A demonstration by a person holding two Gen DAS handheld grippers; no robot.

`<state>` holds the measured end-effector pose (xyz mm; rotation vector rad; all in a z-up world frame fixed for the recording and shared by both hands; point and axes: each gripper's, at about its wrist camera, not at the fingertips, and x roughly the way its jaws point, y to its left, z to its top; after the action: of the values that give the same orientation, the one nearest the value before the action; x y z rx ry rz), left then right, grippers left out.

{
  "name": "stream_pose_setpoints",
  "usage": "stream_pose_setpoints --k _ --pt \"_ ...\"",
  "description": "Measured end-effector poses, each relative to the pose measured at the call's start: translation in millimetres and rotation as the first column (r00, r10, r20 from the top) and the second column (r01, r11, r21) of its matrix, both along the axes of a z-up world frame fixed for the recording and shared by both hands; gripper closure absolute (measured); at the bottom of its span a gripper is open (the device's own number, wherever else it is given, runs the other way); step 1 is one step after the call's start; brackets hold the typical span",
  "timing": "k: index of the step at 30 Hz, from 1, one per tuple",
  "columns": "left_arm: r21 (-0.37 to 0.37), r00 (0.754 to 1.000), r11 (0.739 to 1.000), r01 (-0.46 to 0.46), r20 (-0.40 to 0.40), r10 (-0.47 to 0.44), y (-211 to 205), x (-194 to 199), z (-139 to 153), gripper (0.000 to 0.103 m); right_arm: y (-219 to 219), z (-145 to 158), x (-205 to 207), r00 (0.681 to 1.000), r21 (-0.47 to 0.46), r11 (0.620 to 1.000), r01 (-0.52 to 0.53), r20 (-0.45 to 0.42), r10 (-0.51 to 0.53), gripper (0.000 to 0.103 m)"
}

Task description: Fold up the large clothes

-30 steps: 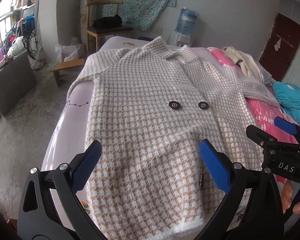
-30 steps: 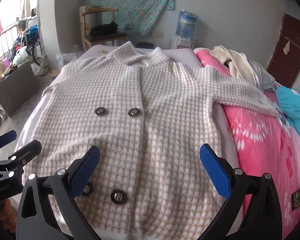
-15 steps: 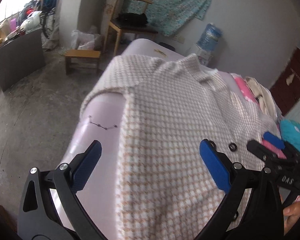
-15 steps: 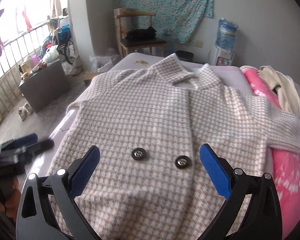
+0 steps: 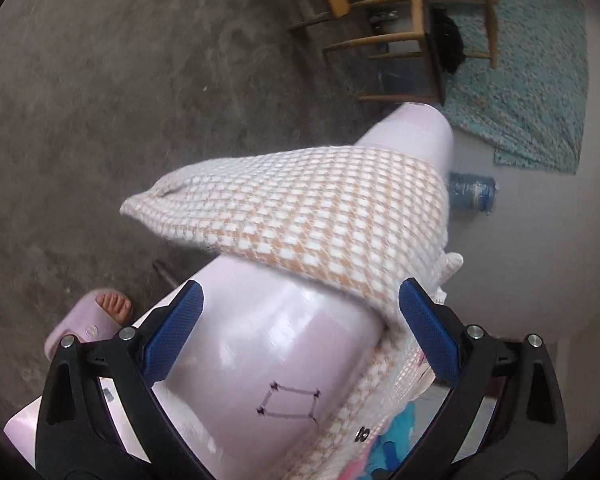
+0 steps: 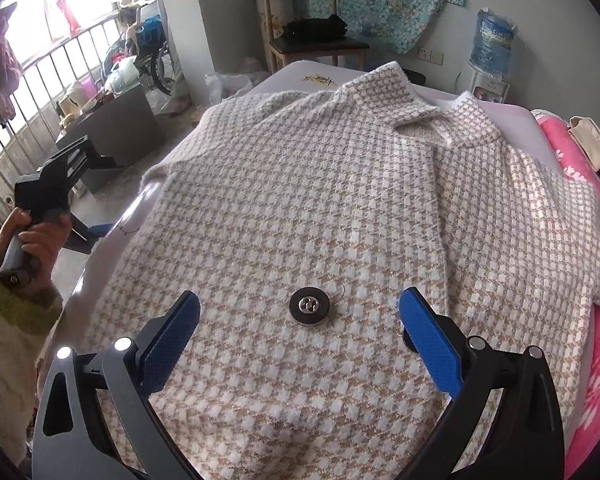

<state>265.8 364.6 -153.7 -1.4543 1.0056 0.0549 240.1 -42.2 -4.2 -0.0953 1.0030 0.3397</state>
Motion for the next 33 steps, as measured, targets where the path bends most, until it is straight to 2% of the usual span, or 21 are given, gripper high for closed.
stream_pose_setpoints --k 2,4,5,8,11,14,16,18,19,21,23,24,26,28,29,30,31,33 --pt "-0.092 1.0 0.996 -0.003 -0.024 0.001 -0.1 8.3 -26.9 0.008 -1.4 -2.8 2.8 1.0 -0.006 1.0 0.005 -0.007 -0.005 0.005" --pt "-0.208 0.999 0.978 -0.026 -0.052 0.015 -2.7 14.3 -54.7 0.008 -2.5 -4.8 5.9 1.0 -0.011 1.0 0.012 -0.012 -0.012 0.005" --pt "-0.239 0.998 0.971 -0.032 -0.056 0.019 -4.1 17.8 -63.1 0.008 -3.1 -6.1 7.8 1.0 -0.012 1.0 0.016 -0.015 -0.016 0.005" --pt "-0.297 0.998 0.954 -0.04 -0.057 0.024 -6.2 28.8 -81.5 0.008 -2.5 -11.6 15.7 0.999 -0.015 1.0 0.021 -0.026 -0.022 0.005" --pt "-0.38 0.996 0.921 -0.079 -0.074 0.055 -8.3 34.5 -98.6 0.008 2.3 -17.4 23.7 1.0 0.004 1.0 0.011 -0.021 -0.011 0.005" --pt "-0.381 0.992 0.918 -0.11 -0.093 0.08 -6.4 40.0 -105.3 0.008 11.8 -27.3 31.8 1.0 0.016 1.0 -0.014 -0.013 0.014 0.007" --pt "-0.37 0.989 0.919 -0.133 -0.105 0.101 -0.3 43.5 -107.4 0.019 17.2 -34.3 35.2 0.999 0.014 1.0 -0.022 -0.025 0.023 0.012" --pt "-0.368 0.987 0.919 -0.145 -0.121 0.108 6.7 47.5 -105.4 0.04 20.3 -41.0 36.9 0.999 0.013 1.0 -0.022 -0.041 0.023 0.015" --pt "-0.363 0.986 0.92 -0.147 -0.125 0.108 9.1 50.2 -104.8 0.045 20.6 -43.3 37.1 0.999 0.009 1.0 -0.017 -0.048 0.017 0.018" --pt "-0.334 0.985 0.931 -0.149 -0.133 0.11 14.5 51.9 -100.8 0.061 18.7 -43.1 33.7 0.999 0.008 1.0 -0.009 -0.04 0.009 0.021" --pt "-0.289 0.984 0.945 -0.151 -0.134 0.116 19.3 53.1 -92.5 0.075 13.7 -40.1 29.9 0.999 0.016 1.0 0.008 -0.035 -0.007 0.023" --pt "-0.234 0.985 0.961 -0.146 -0.127 0.119 22.9 54.5 -81.7 0.08 10.8 -38.3 28.5 0.999 0.021 1.0 0.015 -0.031 -0.014 0.023" --pt "-0.096 0.987 0.987 -0.125 -0.118 0.114 30.0 57.6 -56.1 0.085 4.7 -33.6 26.1 1.0 0.027 0.999 0.024 -0.018 -0.024 0.024" --pt "0.083 0.99 0.991 -0.104 -0.083 0.111 33.4 60.1 -15.0 0.087 -1.2 -29.3 24.1 0.999 0.028 0.999 0.035 -0.004 -0.035 0.024" --pt "0.166 0.992 0.981 -0.095 -0.066 0.107 33.3 60.7 6.1 0.088 -4.8 -26.5 23.3 0.999 0.034 0.998 0.044 0.002 -0.044 0.024" --pt "0.267 0.994 0.96 -0.085 -0.044 0.1 31.0 59.7 32.4 0.088 -8.4 -23.6 22.8 0.999 0.041 0.998 0.053 0.006 -0.053 0.024" --pt "0.37 0.996 0.926 -0.076 -0.016 0.088 25.0 60.3 62.0 0.089 -11.7 -20.7 22.1 0.998 0.049 0.997 0.06 0.011 -0.061 0.024" --pt "0.57 0.998 0.82 -0.048 0.049 0.024 2.3 64.9 124.0 0.089 -20.9 -13.0 18.8 0.996 0.055 0.995 0.077 0.034 -0.079 0.024"
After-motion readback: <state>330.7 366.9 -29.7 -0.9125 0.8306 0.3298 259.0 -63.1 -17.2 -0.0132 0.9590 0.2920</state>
